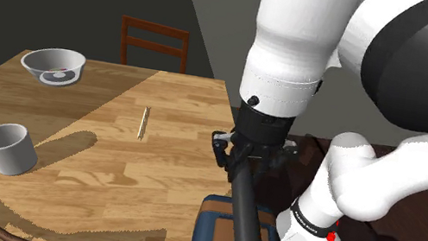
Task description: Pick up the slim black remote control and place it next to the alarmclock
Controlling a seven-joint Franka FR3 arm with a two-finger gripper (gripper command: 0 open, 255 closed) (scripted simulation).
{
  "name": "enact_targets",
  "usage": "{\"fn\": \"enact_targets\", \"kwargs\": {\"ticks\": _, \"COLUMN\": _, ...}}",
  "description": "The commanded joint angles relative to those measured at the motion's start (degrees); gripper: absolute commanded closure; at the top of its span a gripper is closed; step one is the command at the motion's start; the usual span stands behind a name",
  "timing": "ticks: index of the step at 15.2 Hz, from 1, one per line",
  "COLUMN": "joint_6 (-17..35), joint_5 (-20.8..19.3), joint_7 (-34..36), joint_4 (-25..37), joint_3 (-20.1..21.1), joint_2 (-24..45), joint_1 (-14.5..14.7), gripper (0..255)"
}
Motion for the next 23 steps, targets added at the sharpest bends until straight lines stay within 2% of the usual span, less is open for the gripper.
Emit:
{"fn": "enact_targets", "kwargs": {"ticks": 1, "joint_6": -0.8, "joint_5": 1.9, "joint_7": 2.9, "joint_4": 0.7, "joint_3": 2.2, "joint_2": -0.6, "joint_1": 1.1, "gripper": 255}}
{"fn": "enact_targets", "kwargs": {"ticks": 11, "joint_6": -2.4, "joint_5": 10.1, "joint_7": 16.7, "joint_4": 6.4, "joint_3": 13.8, "joint_2": -0.7, "joint_1": 4.7, "gripper": 255}}
{"fn": "enact_targets", "kwargs": {"ticks": 19, "joint_6": -2.0, "joint_5": 14.5, "joint_7": 28.1, "joint_4": 14.9, "joint_3": 25.0, "joint_2": 3.1, "joint_1": 3.7, "gripper": 255}}
{"fn": "enact_targets", "kwargs": {"ticks": 23, "joint_6": 0.6, "joint_5": 15.5, "joint_7": 27.6, "joint_4": 12.0, "joint_3": 26.2, "joint_2": 2.6, "joint_1": 4.0, "gripper": 255}}
